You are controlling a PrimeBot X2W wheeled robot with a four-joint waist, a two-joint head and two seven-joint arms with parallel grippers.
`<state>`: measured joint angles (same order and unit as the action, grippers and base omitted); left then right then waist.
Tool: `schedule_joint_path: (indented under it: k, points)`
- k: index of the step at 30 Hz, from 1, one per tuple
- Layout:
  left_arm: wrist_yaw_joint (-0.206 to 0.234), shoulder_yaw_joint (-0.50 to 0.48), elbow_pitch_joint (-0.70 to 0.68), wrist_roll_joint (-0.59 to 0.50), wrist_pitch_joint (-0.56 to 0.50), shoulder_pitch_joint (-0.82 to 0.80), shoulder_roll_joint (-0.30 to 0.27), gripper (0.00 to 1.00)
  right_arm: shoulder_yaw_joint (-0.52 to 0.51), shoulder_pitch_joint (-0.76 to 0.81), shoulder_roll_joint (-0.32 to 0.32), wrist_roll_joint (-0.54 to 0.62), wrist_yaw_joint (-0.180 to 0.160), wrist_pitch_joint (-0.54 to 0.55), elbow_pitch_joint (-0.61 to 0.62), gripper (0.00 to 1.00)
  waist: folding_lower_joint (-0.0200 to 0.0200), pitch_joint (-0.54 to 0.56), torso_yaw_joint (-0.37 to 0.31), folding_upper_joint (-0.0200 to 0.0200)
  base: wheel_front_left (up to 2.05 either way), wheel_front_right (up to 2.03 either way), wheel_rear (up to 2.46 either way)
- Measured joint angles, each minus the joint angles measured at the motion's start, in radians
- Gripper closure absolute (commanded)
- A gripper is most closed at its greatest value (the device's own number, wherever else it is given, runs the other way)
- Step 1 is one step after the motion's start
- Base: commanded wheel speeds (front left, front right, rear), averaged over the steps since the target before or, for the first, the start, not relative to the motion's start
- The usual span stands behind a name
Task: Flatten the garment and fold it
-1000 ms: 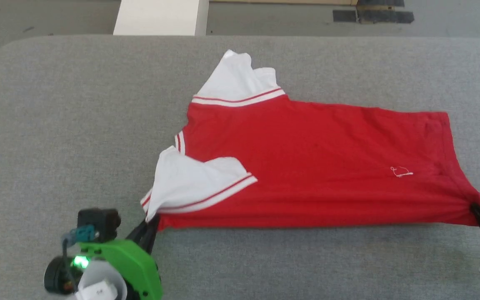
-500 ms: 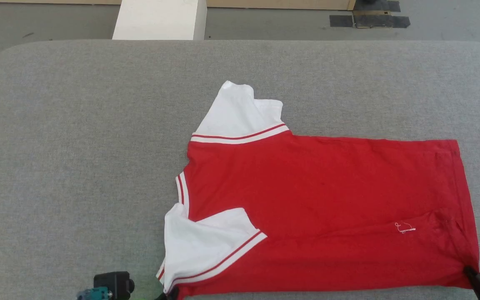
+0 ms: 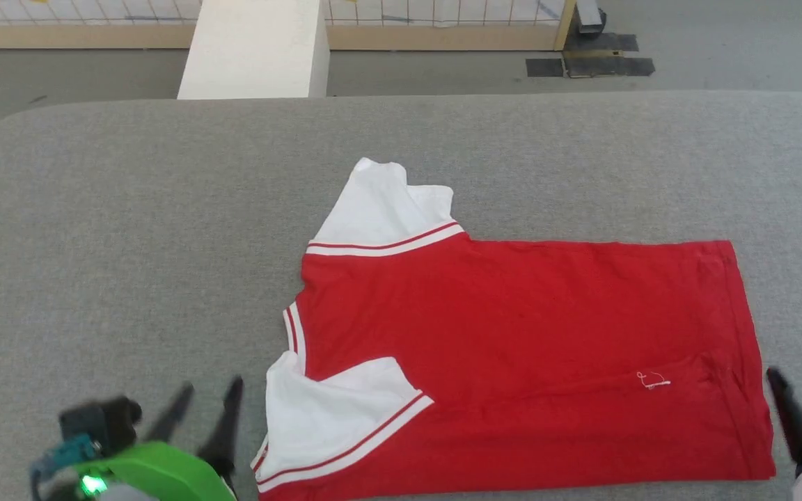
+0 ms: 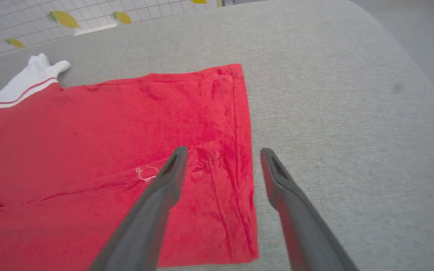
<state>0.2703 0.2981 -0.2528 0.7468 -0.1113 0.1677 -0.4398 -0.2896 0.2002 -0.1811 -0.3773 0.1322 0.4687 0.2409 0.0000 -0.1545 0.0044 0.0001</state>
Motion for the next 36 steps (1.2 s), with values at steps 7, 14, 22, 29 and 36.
schedule_joint_path:
  k: [7,14,22,29,36]
  points:
    - [-0.004,-0.001,-0.084,-0.181,-0.004,-0.321,-0.086,0.0,0.017,-0.081,0.017,0.042,0.0,-0.146,0.058,0.0,0.0,-0.061,-0.015,0.0,0.0,0.0,0.0]
    - [-0.147,0.1,0.112,-0.289,-0.054,-0.785,-0.078,0.0,0.063,-0.154,0.015,0.04,0.0,-0.194,0.055,0.0,0.0,-0.174,-0.028,0.0,0.0,0.0,0.0]
    - [-0.309,0.207,0.375,-0.291,-0.206,-1.045,-0.056,0.0,0.092,-0.215,0.006,0.024,0.0,-0.207,0.034,0.0,0.0001,-0.303,-0.057,0.0,0.0,0.0,0.0]
    - [-0.34,0.233,0.484,-0.283,-0.276,-1.128,-0.046,0.0,0.109,-0.255,0.001,0.009,0.0,-0.214,0.02,0.0,0.0001,-0.4,-0.093,0.0,0.0,0.0,0.0]
    - [-0.35,0.252,0.556,-0.261,-0.373,-1.141,-0.051,0.34,0.107,-0.27,0.0,-0.002,0.0,-0.223,0.015,0.0,0.0002,-0.468,-0.135,0.0,0.0,0.0,0.0]
